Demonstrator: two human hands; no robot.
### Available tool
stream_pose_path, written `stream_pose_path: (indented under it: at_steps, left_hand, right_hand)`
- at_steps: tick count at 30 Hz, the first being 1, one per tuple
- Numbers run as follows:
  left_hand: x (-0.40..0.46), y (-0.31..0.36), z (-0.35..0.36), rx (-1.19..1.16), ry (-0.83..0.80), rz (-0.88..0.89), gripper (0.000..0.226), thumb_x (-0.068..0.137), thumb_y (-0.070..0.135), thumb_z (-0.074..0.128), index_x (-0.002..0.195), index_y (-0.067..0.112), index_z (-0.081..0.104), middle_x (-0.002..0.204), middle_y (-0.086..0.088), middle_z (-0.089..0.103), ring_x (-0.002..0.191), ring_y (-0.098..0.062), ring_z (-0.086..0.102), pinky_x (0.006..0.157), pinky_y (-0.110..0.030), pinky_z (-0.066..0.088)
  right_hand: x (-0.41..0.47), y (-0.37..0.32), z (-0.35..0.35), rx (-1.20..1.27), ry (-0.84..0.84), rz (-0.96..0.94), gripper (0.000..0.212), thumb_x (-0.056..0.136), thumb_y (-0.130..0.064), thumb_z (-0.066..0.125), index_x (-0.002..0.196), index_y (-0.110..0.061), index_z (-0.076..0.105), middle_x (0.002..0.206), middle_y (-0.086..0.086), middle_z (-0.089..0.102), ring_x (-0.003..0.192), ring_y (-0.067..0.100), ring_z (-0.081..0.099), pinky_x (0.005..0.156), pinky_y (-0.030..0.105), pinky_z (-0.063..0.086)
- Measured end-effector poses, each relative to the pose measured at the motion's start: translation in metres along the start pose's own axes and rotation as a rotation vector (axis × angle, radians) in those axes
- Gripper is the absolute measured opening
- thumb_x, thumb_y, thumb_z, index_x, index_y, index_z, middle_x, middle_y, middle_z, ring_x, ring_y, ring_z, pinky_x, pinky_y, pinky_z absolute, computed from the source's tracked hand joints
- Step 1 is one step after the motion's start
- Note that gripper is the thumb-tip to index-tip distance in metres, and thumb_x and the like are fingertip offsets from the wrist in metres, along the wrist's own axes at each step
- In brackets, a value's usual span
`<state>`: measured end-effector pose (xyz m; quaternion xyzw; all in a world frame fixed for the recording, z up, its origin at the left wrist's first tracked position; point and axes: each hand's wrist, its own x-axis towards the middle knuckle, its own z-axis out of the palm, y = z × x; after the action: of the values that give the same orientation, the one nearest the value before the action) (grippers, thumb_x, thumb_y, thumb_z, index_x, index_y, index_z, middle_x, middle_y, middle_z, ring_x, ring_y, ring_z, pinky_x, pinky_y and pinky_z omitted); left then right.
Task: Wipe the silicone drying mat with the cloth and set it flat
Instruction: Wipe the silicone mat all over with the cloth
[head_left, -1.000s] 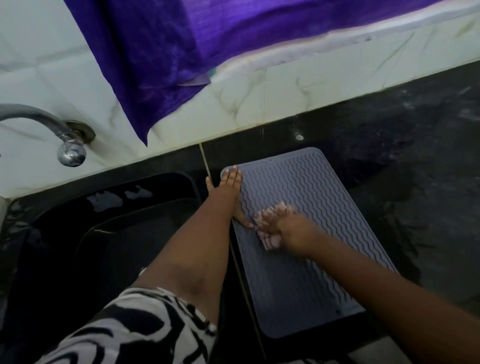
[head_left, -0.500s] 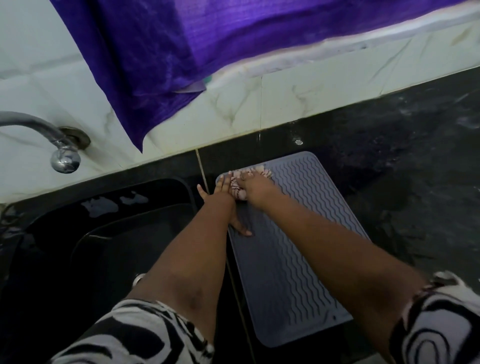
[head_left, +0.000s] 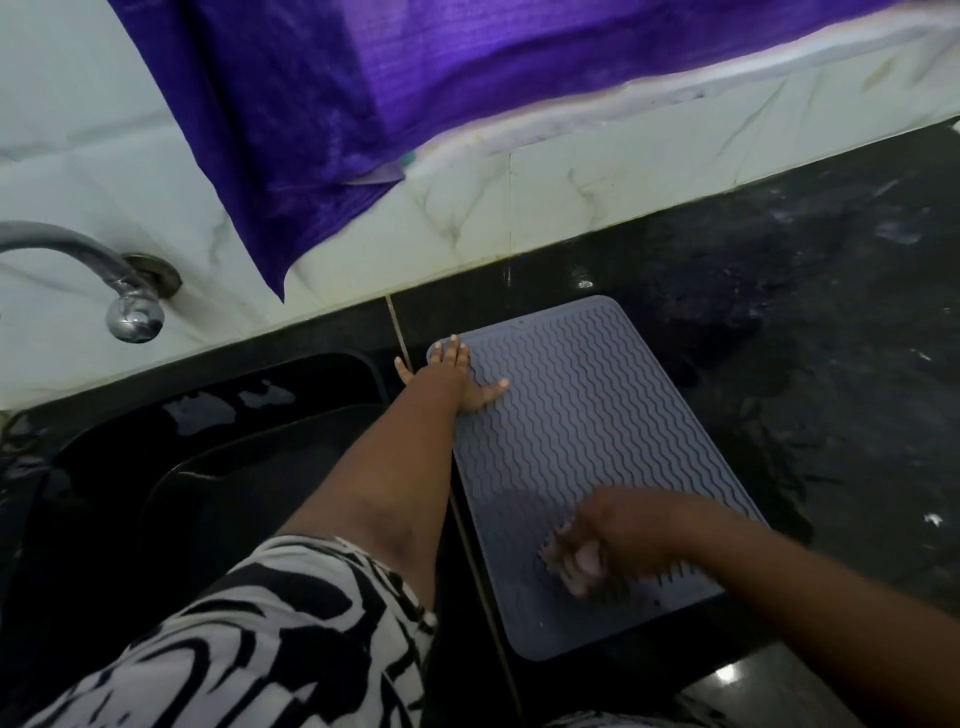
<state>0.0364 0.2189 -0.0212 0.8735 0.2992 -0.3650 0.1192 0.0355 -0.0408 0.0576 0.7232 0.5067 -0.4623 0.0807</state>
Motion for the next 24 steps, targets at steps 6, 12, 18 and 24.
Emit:
stream_pose_path:
  at_steps: [6,12,18,24]
  left_hand:
    - [0.009,0.004,0.014,-0.008,0.113,-0.02,0.078,0.098,0.06,0.025,0.153,0.022,-0.017,0.157,0.008,-0.031,0.146,-0.015,-0.025,0.106,-0.074,-0.007]
    - [0.01,0.003,0.018,-0.048,0.156,-0.012,0.09,0.09,0.074,0.023,0.152,0.023,-0.018,0.157,0.01,-0.03,0.146,-0.015,-0.024,0.105,-0.073,-0.015]
    - [0.007,0.005,0.023,-0.075,0.19,-0.012,0.091,0.089,0.076,0.021,0.153,0.023,-0.017,0.158,0.009,-0.029,0.146,-0.015,-0.025,0.104,-0.072,-0.016]
    - [-0.006,0.007,0.034,-0.138,0.345,0.05,0.082,0.095,0.066,0.022,0.154,0.017,-0.008,0.16,0.0,-0.025,0.147,-0.019,-0.022,0.109,-0.065,-0.015]
  right_hand:
    - [0.088,0.0,-0.062,0.017,0.501,0.095,0.064,0.096,-0.018,0.05,0.152,-0.019,0.019,0.158,0.009,0.027,0.144,0.027,0.027,0.117,0.039,0.021]
    - [0.12,0.005,0.017,-0.248,0.438,0.138,0.073,0.098,-0.022,0.043,0.153,-0.014,-0.003,0.163,0.007,-0.006,0.15,0.034,-0.005,0.121,0.051,0.013]
    - [0.022,-0.008,0.101,-0.202,0.436,0.04,0.075,0.089,-0.023,0.059,0.152,-0.015,0.02,0.162,0.009,0.013,0.149,0.033,0.005,0.118,0.05,0.026]
    - [-0.016,-0.029,0.038,0.332,0.286,0.084,0.028,0.09,-0.03,0.054,0.112,-0.022,0.067,0.112,-0.005,0.065,0.108,0.015,0.059,0.098,0.034,0.045]
